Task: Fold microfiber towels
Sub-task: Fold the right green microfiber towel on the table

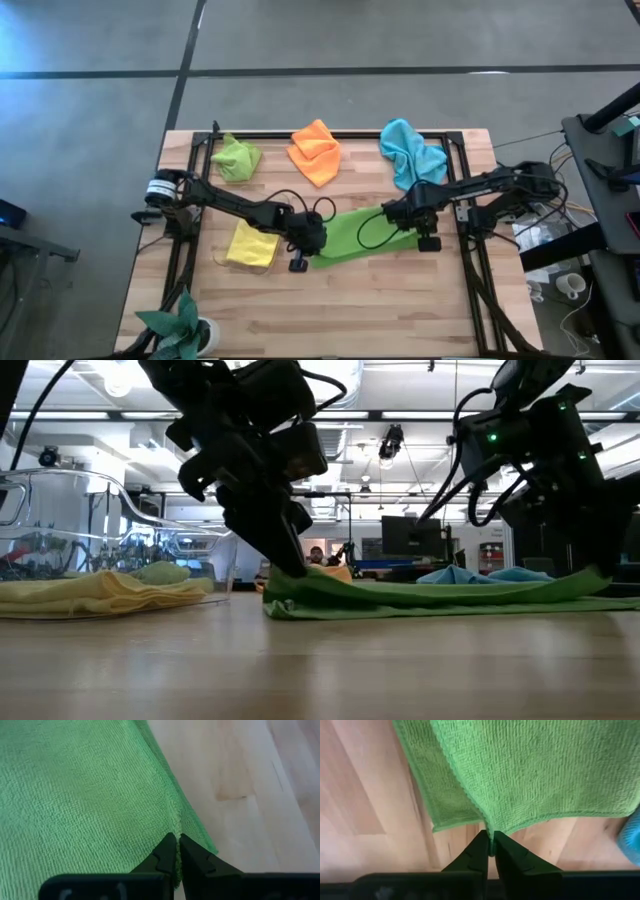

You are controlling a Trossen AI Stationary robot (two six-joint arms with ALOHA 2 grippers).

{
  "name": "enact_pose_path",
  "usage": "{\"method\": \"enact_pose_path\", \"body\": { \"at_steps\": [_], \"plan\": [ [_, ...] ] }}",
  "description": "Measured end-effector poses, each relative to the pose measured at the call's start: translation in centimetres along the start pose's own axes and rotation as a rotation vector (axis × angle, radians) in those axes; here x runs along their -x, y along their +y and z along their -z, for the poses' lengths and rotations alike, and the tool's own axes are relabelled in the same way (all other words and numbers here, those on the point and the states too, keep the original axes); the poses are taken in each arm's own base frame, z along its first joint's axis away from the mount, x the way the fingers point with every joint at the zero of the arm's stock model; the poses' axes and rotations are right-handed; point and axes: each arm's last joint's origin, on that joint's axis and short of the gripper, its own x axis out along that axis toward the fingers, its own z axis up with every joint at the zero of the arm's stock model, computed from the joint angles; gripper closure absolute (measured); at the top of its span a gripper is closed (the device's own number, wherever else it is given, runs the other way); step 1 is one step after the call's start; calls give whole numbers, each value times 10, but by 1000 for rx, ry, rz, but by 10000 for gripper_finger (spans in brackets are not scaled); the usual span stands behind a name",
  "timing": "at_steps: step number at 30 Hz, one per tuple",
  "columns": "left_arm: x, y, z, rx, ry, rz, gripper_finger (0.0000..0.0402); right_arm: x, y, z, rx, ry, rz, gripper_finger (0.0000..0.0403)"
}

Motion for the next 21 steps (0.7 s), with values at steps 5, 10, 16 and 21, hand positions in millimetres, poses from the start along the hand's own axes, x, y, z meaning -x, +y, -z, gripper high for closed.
{"method": "enact_pose_path", "body": {
  "at_steps": [5, 10, 16, 21],
  "plan": [
    [0, 0, 0, -2, 0, 7, 402, -2, 0, -1, 4, 17, -3, 366],
    [2, -1, -2, -4, -9, 7, 402, -1, 0, -1, 0, 23, -3, 388],
    [9, -2, -8, -8, -30, 7, 402, 7, 5, 1, 1, 54, 6, 393],
    [8, -4, -7, -12, -28, 41, 402, 4, 14, 2, 16, 55, -22, 393]
  ]
}}
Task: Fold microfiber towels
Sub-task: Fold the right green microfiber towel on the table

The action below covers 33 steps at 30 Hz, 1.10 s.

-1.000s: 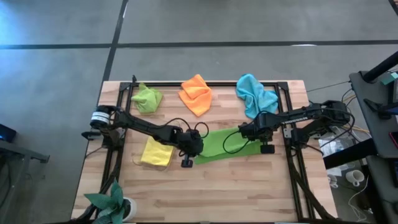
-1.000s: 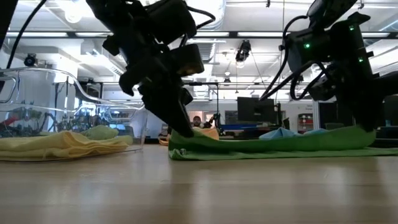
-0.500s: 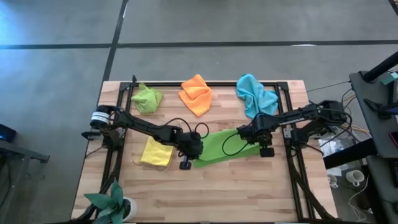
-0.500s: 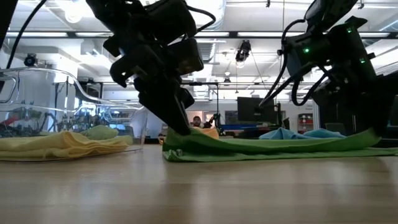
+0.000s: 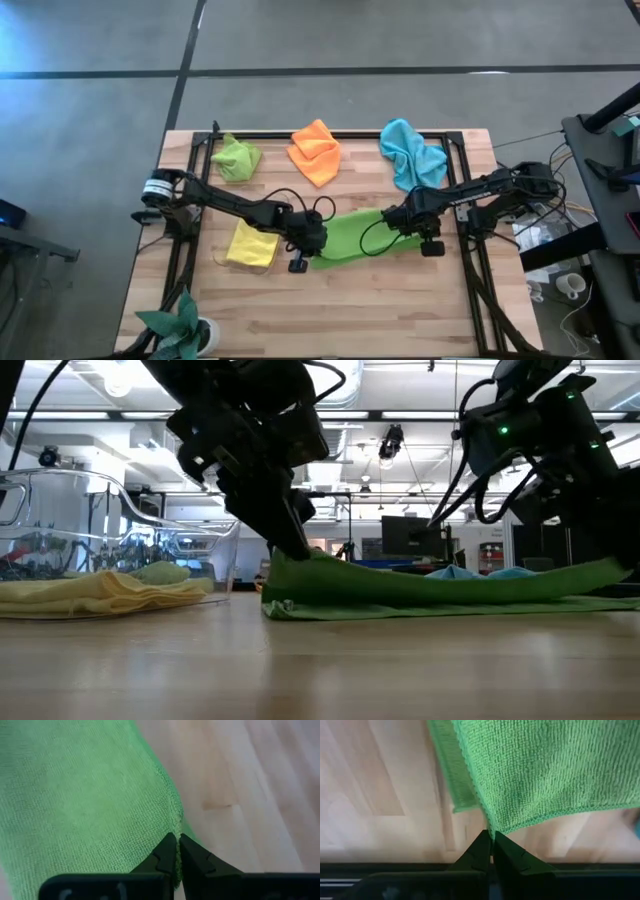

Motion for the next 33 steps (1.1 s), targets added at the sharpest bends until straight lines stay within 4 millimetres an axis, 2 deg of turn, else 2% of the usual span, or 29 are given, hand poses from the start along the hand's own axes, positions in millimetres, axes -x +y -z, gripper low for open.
{"method": "enact_pose_path", "body": {
  "at_steps": [5, 9, 15, 19, 22, 25, 29, 33],
  "plan": [
    [-1, -3, 2, -2, 5, 58, 402, -5, 2, -5, -30, -63, 0, 392],
    [-2, -6, 3, -7, 9, 63, 395, -6, 1, -5, -39, -62, 12, 372],
    [-3, -10, 2, 22, 12, 76, 320, -4, 1, -2, -63, -25, 17, 307],
    [11, -12, -5, 25, 15, 77, 263, 8, 1, 1, -95, 3, 54, 268],
    [27, -12, -17, -23, -31, 40, 235, 14, -1, -8, -160, -107, 111, 257],
    [32, -4, -22, -16, -69, -135, 225, 12, 2, -21, -181, -241, 98, 256],
    [14, 8, -10, 11, 6, -202, 224, 6, 6, -30, -182, -303, 89, 260],
    [-13, 10, 4, 14, 83, -189, 224, -9, 11, -28, -145, -220, 73, 265]
  ]
}}
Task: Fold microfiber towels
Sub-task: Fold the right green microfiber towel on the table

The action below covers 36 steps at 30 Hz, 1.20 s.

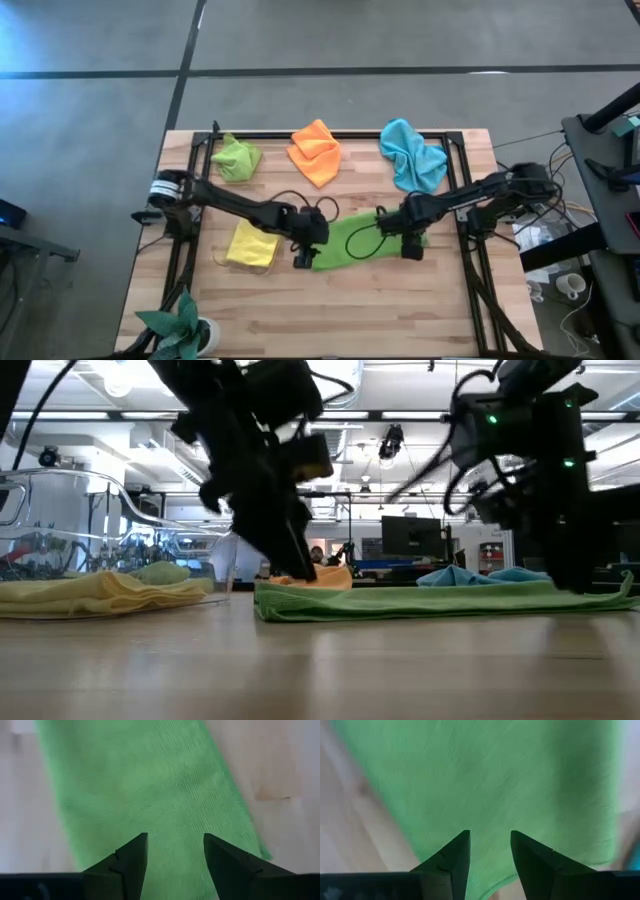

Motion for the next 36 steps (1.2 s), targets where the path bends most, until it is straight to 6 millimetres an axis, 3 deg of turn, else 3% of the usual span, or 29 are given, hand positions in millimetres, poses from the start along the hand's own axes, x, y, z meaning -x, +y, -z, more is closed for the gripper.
{"method": "enact_pose_path", "body": {
  "at_steps": [6, 10, 13, 15, 20, 24, 29, 31, 36],
  "plan": [
    [-24, -24, 5, -52, 59, 169, 224, -18, 1, 16, 110, 258, 49, 271],
    [-22, -47, -4, -121, 37, 273, 224, -26, -6, 10, 177, 270, 274, 267],
    [-13, -55, -20, -144, -32, 282, 224, -25, -8, 5, 215, 258, 348, 264],
    [-1, -56, -31, -144, -78, 271, 224, -20, -8, 3, 222, 248, 345, 261],
    [21, -49, -35, -142, -65, 155, 224, 11, -7, 9, 123, 197, 348, 260],
    [28, -43, -39, -155, -102, 47, 224, 30, -9, 13, -81, -63, 294, 261],
    [3, -41, -22, -137, -4, 44, 224, 30, -7, 5, -241, -453, 155, 257],
    [-6, -40, -17, -117, 19, 45, 224, 23, -10, 5, -256, -464, 152, 258],
    [-29, -45, -5, -101, 72, 77, 224, -9, -22, 4, -226, -303, 222, 264]
  ]
}}
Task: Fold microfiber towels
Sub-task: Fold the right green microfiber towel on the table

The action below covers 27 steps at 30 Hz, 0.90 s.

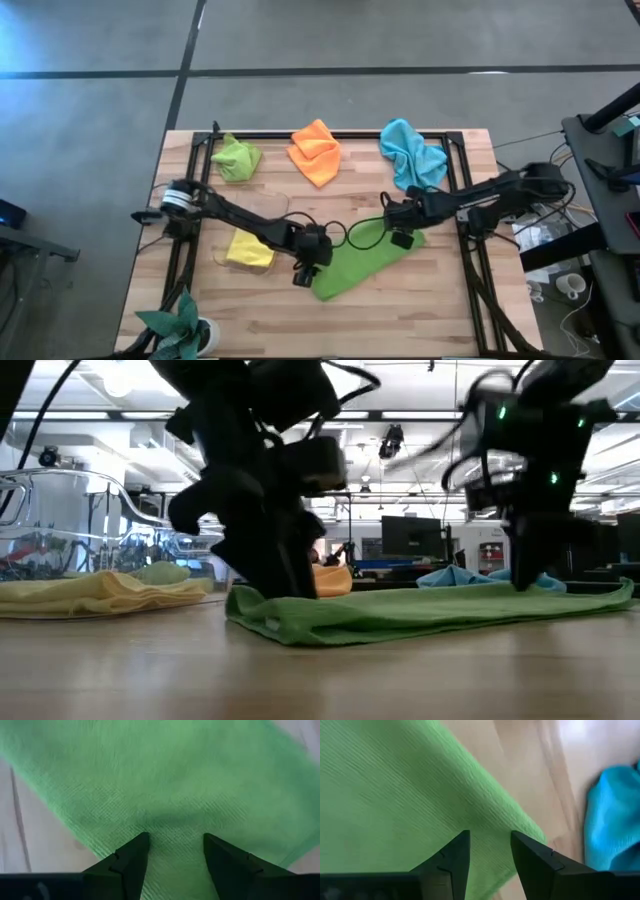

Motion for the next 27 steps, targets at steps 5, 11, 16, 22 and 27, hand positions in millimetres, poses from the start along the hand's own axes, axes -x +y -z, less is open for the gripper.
{"method": "enact_pose_path", "body": {
  "at_steps": [5, 11, 16, 22, 27],
  "plan": [
    [-19, -12, -10, -23, -39, 80, 223, -28, -14, -15, 93, 38, 149, 257],
    [-6, -14, -26, 47, -71, 85, 223, -32, -26, -43, 258, 74, 208, 255],
    [30, -17, -34, 42, -108, 83, 223, 4, -34, -62, 174, 33, 207, 255],
    [57, -17, -30, 55, -162, 67, 223, 35, -53, -45, -281, -8, 92, 254],
    [62, -18, -31, 40, -192, 62, 223, 24, -58, -23, -436, 80, 3, 254]
  ]
}}
